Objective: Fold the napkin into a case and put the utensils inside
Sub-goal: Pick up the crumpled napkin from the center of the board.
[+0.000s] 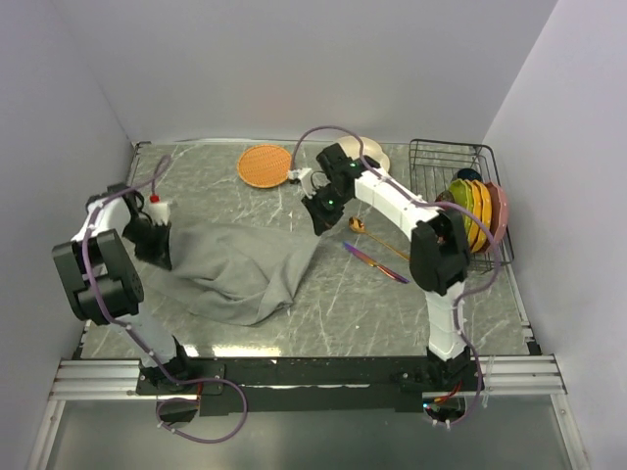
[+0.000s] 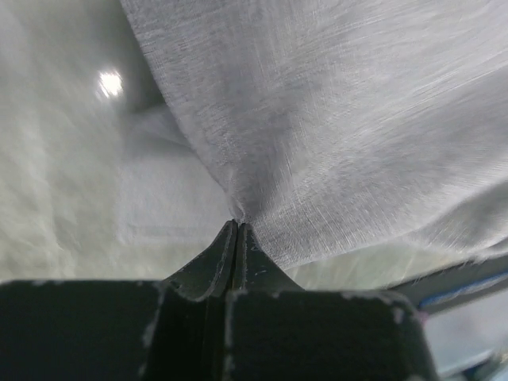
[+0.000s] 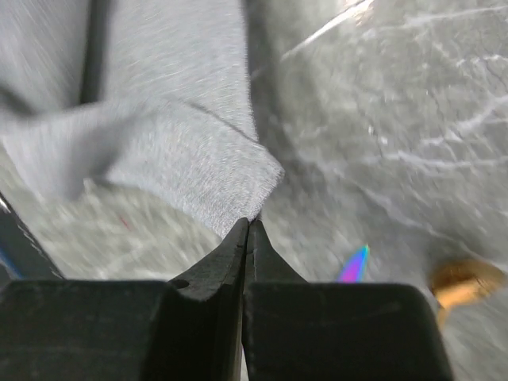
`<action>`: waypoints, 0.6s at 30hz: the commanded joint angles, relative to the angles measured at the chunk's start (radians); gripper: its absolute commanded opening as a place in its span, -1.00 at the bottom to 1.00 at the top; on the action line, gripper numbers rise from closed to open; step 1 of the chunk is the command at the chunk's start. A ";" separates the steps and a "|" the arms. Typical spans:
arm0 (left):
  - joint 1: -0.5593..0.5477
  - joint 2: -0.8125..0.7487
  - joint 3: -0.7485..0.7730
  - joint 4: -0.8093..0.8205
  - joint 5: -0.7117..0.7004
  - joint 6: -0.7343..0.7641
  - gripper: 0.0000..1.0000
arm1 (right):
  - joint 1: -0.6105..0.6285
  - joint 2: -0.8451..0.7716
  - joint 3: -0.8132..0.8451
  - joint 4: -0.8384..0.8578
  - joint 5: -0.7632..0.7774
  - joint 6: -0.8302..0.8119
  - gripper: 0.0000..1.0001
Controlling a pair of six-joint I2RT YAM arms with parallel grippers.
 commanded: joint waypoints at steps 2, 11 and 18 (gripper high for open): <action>-0.018 -0.093 -0.173 0.018 -0.163 0.099 -0.99 | 0.025 -0.109 -0.221 0.080 0.099 -0.226 -1.00; -0.004 -0.128 -0.017 0.161 0.066 -0.045 0.16 | 0.020 -0.081 -0.175 0.202 0.266 -0.117 -1.00; -0.074 0.091 0.195 0.196 0.033 -0.213 0.18 | 0.019 -0.072 -0.134 0.203 0.294 -0.116 -1.00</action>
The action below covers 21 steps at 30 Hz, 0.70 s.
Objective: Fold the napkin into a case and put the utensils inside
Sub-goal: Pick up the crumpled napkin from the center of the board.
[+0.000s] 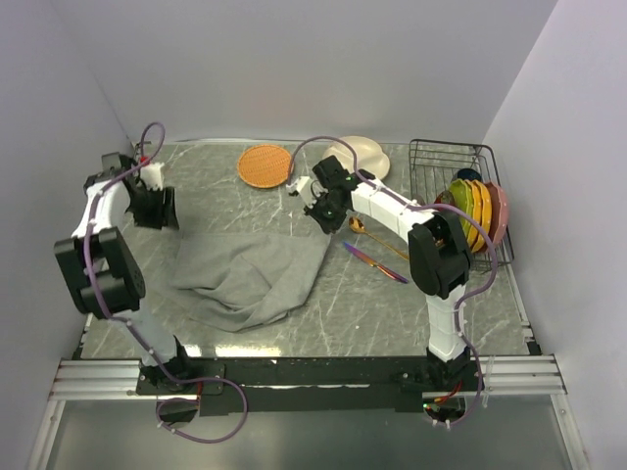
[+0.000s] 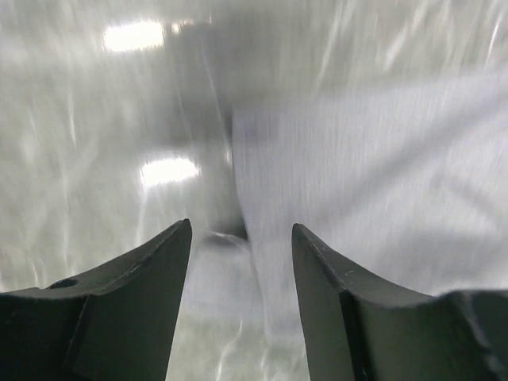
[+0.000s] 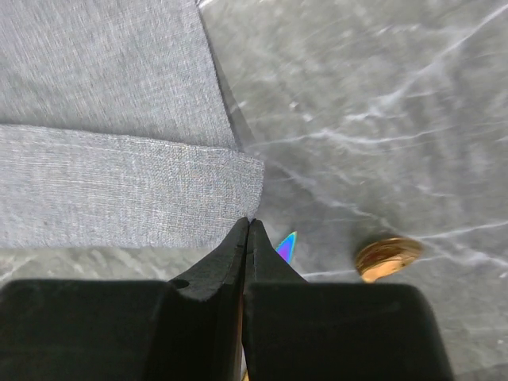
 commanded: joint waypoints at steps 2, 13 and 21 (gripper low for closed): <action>-0.061 0.152 0.096 0.088 -0.001 -0.170 0.18 | -0.006 -0.020 0.043 0.046 0.055 0.019 -1.00; -0.158 0.211 -0.010 0.219 -0.230 -0.286 0.04 | -0.006 0.027 0.150 0.056 0.086 0.046 -1.00; -0.188 0.217 -0.067 0.277 -0.323 -0.322 -0.01 | -0.007 0.049 0.195 0.031 0.078 0.046 -1.00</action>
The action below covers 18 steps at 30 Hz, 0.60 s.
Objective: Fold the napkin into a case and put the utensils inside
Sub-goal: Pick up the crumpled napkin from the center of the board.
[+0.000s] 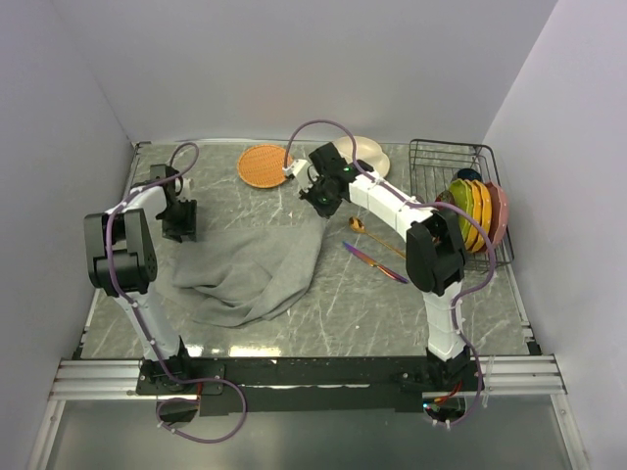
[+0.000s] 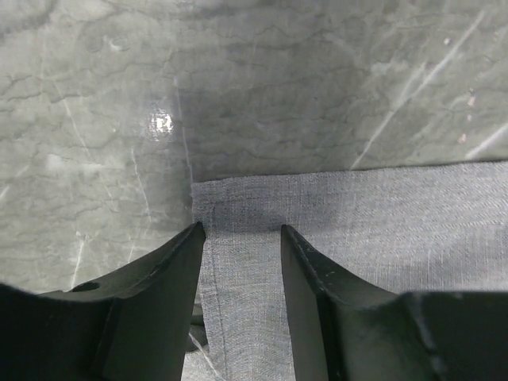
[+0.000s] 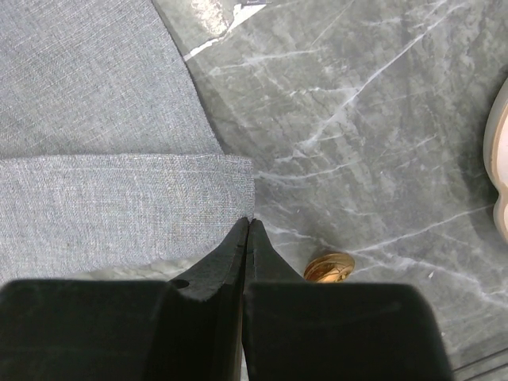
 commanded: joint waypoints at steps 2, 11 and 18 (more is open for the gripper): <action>-0.006 -0.004 -0.029 0.065 -0.061 -0.042 -0.05 | -0.005 0.012 0.057 0.001 0.006 0.007 -1.00; -0.001 0.013 0.038 0.062 -0.072 -0.042 0.01 | -0.004 0.031 0.088 -0.019 -0.005 0.020 -1.00; -0.002 0.019 0.034 0.079 -0.065 -0.042 0.08 | -0.002 0.036 0.091 -0.022 -0.002 0.017 -1.00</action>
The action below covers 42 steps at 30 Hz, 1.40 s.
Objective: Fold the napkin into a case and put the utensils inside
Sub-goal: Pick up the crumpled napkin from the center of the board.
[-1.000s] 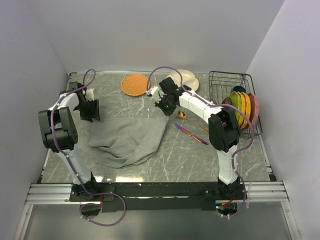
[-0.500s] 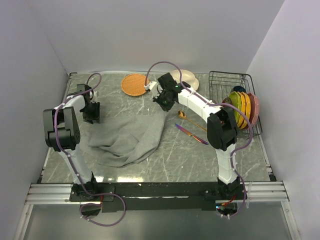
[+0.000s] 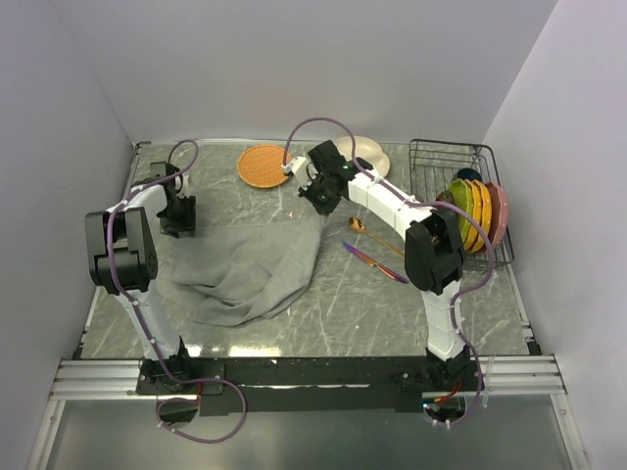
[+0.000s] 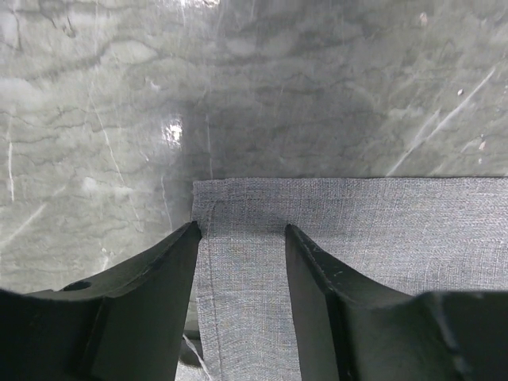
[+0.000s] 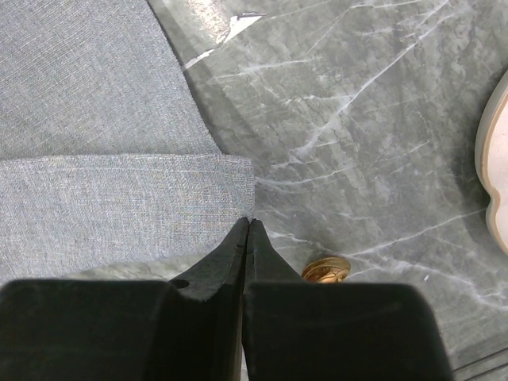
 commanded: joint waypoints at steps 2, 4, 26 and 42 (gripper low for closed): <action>0.006 -0.021 0.008 0.059 0.032 -0.022 0.11 | -0.002 0.019 0.057 -0.008 -0.001 0.009 -1.00; 0.006 -0.059 0.010 0.064 0.044 -0.021 0.12 | -0.004 0.020 0.063 -0.013 -0.005 0.009 -1.00; 0.017 0.062 -0.001 0.089 0.033 -0.065 -0.09 | -0.004 0.012 0.023 0.039 -0.019 0.018 -1.00; 0.092 -0.282 -0.112 -0.011 0.111 0.004 -0.98 | -0.005 0.216 0.290 0.210 0.262 0.110 -0.09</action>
